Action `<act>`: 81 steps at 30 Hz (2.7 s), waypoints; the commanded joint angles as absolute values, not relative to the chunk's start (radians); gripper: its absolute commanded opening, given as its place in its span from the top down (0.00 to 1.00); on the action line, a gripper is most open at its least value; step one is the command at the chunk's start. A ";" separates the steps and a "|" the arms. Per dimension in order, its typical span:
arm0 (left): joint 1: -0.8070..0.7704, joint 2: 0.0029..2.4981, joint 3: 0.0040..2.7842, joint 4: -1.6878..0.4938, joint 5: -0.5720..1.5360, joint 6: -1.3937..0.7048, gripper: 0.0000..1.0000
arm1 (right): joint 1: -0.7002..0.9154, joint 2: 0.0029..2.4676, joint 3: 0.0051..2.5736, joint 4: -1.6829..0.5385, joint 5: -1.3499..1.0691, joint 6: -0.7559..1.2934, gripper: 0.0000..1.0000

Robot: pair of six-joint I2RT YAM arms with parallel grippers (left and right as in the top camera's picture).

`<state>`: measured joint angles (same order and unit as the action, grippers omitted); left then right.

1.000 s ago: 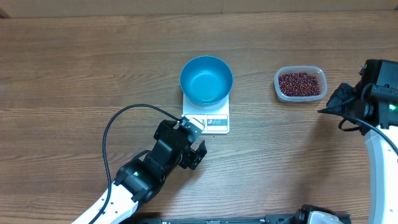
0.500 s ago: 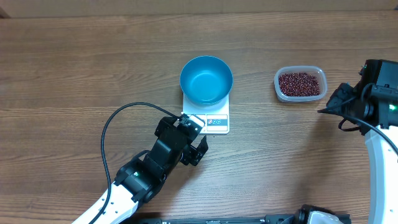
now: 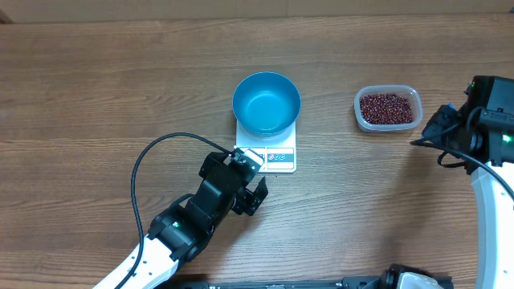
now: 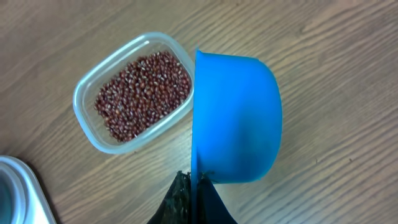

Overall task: Scoop item into bowl and weigh 150g on scale
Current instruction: 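Move the blue scoop with the right gripper over the bean tub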

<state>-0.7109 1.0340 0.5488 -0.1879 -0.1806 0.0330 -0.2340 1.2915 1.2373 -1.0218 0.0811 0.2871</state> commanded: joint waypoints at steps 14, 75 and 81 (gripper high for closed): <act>-0.706 1.021 0.543 -0.186 -0.191 0.045 0.01 | -0.237 1.285 1.266 -0.883 -0.088 0.125 0.96; -0.706 1.026 0.543 -0.191 -0.191 0.045 0.00 | 0.045 1.795 1.766 -1.264 0.290 -0.100 0.96; -0.706 1.026 0.543 -0.191 -0.191 0.045 0.00 | 0.045 1.813 1.766 -1.281 0.326 -0.078 0.96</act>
